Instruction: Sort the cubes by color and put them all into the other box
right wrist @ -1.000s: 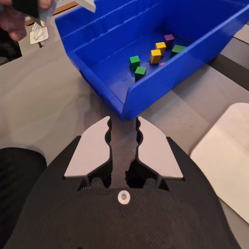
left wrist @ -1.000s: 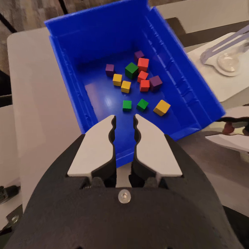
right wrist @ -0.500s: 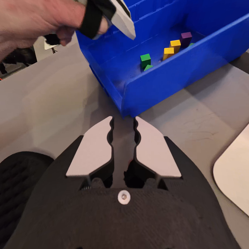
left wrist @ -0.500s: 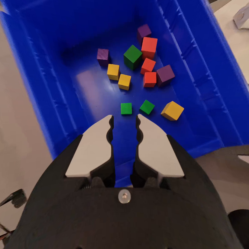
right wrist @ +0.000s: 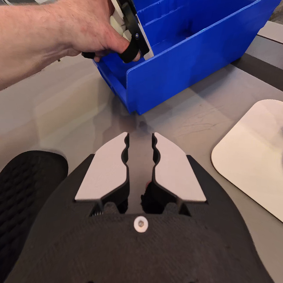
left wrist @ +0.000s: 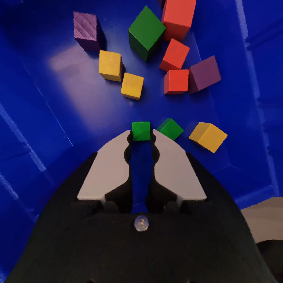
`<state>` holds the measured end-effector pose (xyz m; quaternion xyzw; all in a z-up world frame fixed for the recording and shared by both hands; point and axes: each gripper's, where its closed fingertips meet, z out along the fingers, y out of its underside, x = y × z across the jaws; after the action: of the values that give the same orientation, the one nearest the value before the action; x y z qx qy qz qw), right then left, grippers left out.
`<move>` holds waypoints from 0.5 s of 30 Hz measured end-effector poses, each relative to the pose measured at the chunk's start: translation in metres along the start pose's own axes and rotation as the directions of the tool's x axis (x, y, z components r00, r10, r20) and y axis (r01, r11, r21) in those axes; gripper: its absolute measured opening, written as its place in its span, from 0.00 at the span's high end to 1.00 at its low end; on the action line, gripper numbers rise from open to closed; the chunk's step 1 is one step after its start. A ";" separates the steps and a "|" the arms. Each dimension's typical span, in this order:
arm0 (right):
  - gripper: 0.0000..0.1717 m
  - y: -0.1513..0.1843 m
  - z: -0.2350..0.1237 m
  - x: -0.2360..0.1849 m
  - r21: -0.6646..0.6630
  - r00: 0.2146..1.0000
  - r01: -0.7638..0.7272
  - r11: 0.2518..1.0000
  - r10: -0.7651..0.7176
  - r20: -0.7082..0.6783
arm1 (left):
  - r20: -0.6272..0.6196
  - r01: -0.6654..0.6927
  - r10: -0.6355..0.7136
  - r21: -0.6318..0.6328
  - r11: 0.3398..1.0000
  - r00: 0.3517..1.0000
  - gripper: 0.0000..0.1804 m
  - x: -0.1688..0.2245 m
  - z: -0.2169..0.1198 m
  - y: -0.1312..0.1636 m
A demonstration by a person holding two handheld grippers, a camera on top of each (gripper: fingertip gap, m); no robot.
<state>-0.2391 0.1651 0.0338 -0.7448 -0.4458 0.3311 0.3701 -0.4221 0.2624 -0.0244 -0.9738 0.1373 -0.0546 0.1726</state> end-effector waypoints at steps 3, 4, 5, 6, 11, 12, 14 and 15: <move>0.84 -0.006 -0.009 -0.001 0.033 1.000 0.001 0.999 -0.002 0.022 | 0.008 0.004 -0.004 0.077 0.997 1.000 0.87 -0.001 -0.012 -0.006; 0.84 -0.010 -0.013 -0.002 0.051 0.999 -0.006 0.999 0.005 0.032 | -0.001 0.003 -0.003 0.126 0.992 1.000 0.87 0.001 -0.021 -0.010; 0.84 -0.016 -0.018 -0.002 0.071 0.999 -0.020 0.997 0.017 0.048 | -0.015 0.002 0.001 0.175 0.985 1.000 0.88 0.005 -0.031 -0.013; 0.84 -0.022 -0.023 -0.003 0.092 0.997 -0.037 0.995 0.030 0.073 | -0.025 -0.001 0.007 0.225 0.974 1.000 0.88 0.009 -0.044 -0.016; 0.84 -0.066 -0.057 -0.006 0.257 0.982 -0.072 0.964 0.023 0.186 | -0.217 -0.006 0.152 0.554 0.832 0.964 0.88 0.073 -0.125 -0.033; 0.84 -0.077 -0.065 -0.007 0.297 0.976 -0.087 0.951 0.022 0.217 | -0.279 0.014 0.201 0.614 0.789 0.939 0.88 0.093 -0.144 -0.036; 0.83 -0.096 -0.079 -0.010 0.357 0.968 -0.096 0.929 0.003 0.252 | -0.354 0.037 0.288 0.685 0.728 0.890 0.88 0.129 -0.171 -0.038; 0.82 -0.105 -0.085 -0.011 0.386 0.965 -0.094 0.918 -0.012 0.261 | -0.378 0.032 0.340 0.708 0.705 0.861 0.88 0.148 -0.181 -0.037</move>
<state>-0.2171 0.1676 0.1679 -0.6144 -0.3983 0.5161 0.4444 -0.2993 0.1950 0.1667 -0.7759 0.2288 -0.3272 0.4884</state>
